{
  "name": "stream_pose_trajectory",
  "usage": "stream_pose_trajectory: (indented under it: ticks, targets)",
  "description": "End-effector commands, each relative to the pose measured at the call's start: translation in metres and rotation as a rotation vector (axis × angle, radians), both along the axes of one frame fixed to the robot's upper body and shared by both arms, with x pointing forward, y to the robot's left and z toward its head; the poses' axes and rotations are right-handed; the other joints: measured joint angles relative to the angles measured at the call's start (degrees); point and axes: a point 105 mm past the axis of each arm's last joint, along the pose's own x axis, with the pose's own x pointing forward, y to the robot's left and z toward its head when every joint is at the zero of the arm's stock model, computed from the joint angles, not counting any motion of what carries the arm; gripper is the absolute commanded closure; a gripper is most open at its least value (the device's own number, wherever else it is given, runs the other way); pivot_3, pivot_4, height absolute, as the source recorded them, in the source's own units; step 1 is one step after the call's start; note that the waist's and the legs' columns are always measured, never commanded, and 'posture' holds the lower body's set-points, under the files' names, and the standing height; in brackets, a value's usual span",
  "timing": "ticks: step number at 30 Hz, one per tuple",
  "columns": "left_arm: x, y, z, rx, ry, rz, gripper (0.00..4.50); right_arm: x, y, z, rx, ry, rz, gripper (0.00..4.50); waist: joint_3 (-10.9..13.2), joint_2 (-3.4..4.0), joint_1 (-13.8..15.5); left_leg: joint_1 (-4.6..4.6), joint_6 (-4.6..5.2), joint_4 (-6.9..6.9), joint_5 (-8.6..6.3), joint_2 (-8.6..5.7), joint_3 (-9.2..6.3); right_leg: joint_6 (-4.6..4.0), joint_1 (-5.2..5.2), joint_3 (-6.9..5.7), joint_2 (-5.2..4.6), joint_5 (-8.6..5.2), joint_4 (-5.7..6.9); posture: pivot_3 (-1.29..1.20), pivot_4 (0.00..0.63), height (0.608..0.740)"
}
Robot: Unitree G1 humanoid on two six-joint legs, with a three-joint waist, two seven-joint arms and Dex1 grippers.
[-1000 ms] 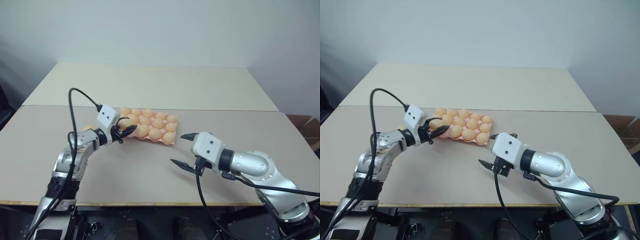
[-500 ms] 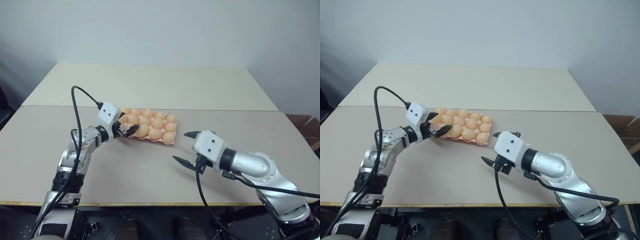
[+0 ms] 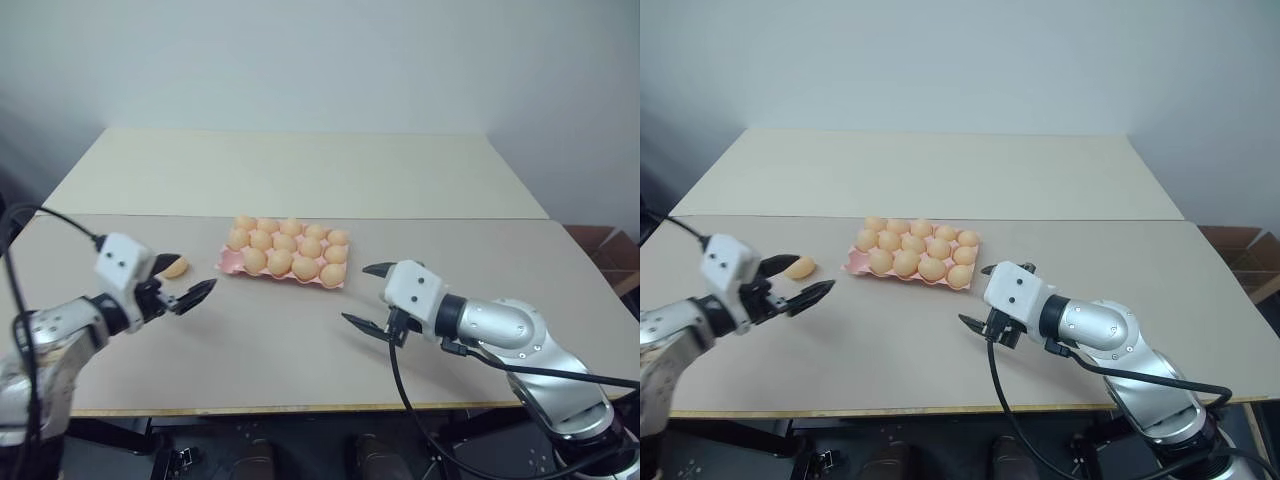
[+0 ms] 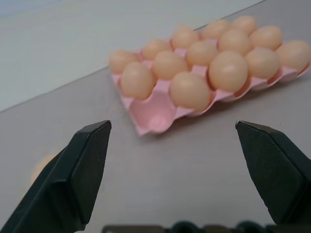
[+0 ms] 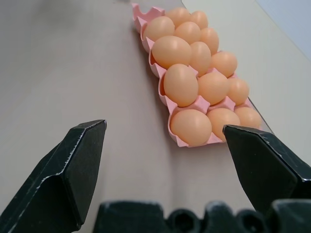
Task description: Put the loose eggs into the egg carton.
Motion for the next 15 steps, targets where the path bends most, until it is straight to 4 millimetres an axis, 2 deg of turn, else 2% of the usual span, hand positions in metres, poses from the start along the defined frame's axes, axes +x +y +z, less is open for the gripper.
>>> stream_pose_trajectory:
  ticks: [1,6,11,15]
  targets:
    - [-0.016,0.016,0.013,0.027,-0.027,0.097,0.04,-0.003,0.004,0.011,0.008,-0.051,0.052,0.00,0.00,0.00,0.16,0.00,0.00,0.00,0.00,-0.01,0.00,0.00,0.01,0.00,-0.01,0.00,0.00,0.00,0.150,0.740]
    - [-0.033,0.035,0.004,0.029,0.056,0.257,0.04,0.000,0.010,0.010,0.014,-0.049,0.086,0.00,0.00,0.00,0.30,-0.02,-0.01,0.00,0.00,0.00,0.01,-0.12,0.00,0.00,-0.02,-0.08,-0.03,0.00,0.150,0.740]
    - [-0.033,0.035,0.009,0.027,0.053,0.280,0.04,-0.001,0.015,0.008,0.011,-0.049,0.115,0.00,0.00,0.00,0.46,0.00,-0.01,0.00,-0.01,0.00,0.01,-0.23,0.00,0.00,-0.01,-0.14,-0.02,0.00,0.150,0.740]
    - [-0.032,0.043,0.014,0.051,0.051,0.308,0.04,0.001,0.013,0.009,0.003,-0.054,0.112,0.00,0.00,0.00,0.48,-0.02,-0.01,0.00,-0.01,0.00,0.02,-0.23,-0.02,0.00,0.00,-0.14,-0.02,0.00,0.150,0.740]
